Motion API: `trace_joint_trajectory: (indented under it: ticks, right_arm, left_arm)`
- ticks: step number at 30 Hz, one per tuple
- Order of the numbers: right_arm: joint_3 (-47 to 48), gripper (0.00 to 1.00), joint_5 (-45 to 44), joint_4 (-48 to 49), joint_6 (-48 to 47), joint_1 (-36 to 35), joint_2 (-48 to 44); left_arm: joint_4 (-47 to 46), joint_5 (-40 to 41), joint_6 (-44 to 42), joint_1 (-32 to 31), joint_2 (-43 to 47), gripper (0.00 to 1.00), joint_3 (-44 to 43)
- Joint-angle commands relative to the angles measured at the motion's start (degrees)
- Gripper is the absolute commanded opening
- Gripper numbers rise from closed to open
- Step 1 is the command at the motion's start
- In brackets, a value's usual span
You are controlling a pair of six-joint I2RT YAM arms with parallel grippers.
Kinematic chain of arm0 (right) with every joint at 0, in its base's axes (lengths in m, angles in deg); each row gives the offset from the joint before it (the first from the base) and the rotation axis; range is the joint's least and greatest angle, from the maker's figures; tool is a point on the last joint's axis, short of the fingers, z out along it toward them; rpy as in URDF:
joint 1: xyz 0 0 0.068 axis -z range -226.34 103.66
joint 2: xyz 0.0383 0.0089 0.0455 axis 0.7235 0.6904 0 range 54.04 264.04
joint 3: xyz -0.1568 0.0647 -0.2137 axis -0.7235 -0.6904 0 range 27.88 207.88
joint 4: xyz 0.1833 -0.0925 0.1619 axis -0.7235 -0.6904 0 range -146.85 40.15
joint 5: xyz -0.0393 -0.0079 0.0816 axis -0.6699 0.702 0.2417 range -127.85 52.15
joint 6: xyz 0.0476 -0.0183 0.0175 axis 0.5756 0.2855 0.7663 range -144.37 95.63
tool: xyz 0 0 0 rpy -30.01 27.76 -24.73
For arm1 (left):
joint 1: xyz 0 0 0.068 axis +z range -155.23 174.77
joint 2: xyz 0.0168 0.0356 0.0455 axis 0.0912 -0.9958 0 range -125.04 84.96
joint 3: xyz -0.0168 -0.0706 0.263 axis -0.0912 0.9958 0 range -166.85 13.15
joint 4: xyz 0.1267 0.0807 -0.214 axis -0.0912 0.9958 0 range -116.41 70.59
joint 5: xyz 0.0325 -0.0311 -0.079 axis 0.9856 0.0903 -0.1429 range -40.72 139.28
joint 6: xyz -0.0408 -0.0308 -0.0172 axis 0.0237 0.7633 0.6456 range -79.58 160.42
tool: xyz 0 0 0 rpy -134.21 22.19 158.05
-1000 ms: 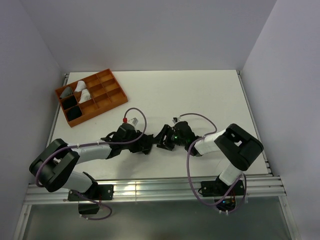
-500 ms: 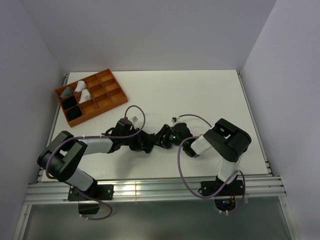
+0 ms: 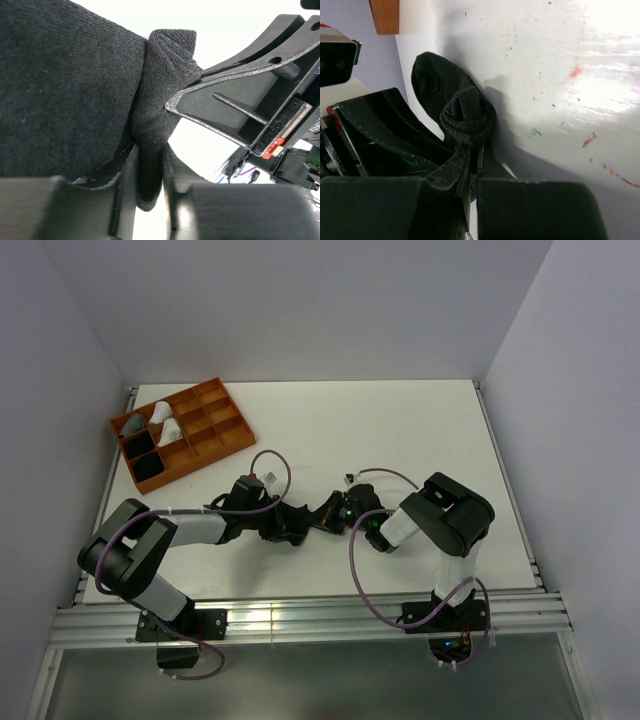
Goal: Roll the socks
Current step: Roll the sock at the center of the board.
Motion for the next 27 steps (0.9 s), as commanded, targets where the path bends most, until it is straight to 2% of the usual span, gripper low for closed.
trace_joint_trajectory:
  ticks: [1,3,6,8,10,11,12,14,15,19,23,27]
  right_arm:
    - [2.8,0.0,-2.0,-7.8,-3.8,0.6,-2.8]
    - [4.7,0.0,-2.8,-15.2,-5.5,0.6,-4.3]
    - [8.4,0.0,-4.2,-26.4,-8.1,0.3,-7.0]
    - [10.3,0.0,-6.1,-33.8,-8.9,-0.1,-8.4]
    - [13.1,0.0,-6.7,-37.5,-10.0,-0.5,-9.1]
    - [14.2,0.0,-6.9,-39.6,-10.4,-0.7,-9.3]
    - [16.4,0.0,-7.2,-43.4,-11.1,-1.1,-9.3]
    - [18.1,0.0,-7.4,-48.0,-11.3,-1.5,-9.2]
    - [19.8,0.0,-7.3,-49.5,-11.3,-1.7,-9.0]
    - [23.8,0.0,-6.9,-55.8,-11.8,-1.8,-7.6]
    - [26.1,0.0,-6.0,-59.7,-11.7,-1.8,-6.6]
    - [27.2,0.0,-4.8,-60.9,-11.6,-1.8,-5.8]
  left_arm:
    - [5.4,3.1,-2.8,-0.1,2.4,0.29,-0.4]
    - [7.3,6.9,-3.8,-0.2,5.5,0.39,-0.7]
    - [11.6,14.5,-5.6,-1.2,10.8,0.49,-1.1]
    - [15.4,20.8,-6.8,-3.7,13.3,0.51,-1.8]
    - [16.9,30.6,-7.2,-6.4,17.0,0.52,-2.2]
    - [17.8,33.7,-7.5,-9.5,18.2,0.52,-2.2]
    - [18.1,40.5,-8.2,-11.3,19.9,0.53,-2.7]
    - [19.2,46.1,-9.3,-16.3,21.3,0.54,-3.6]
    - [19.4,51.0,-10.6,-18.1,21.4,0.55,-4.6]
    - [18.8,60.0,-14.7,-25.2,20.0,0.57,-7.3]
    - [16.3,64.7,-18.8,-30.7,15.1,0.58,-9.5]
    - [13.2,67.0,-22.9,-33.2,10.1,0.58,-11.1]
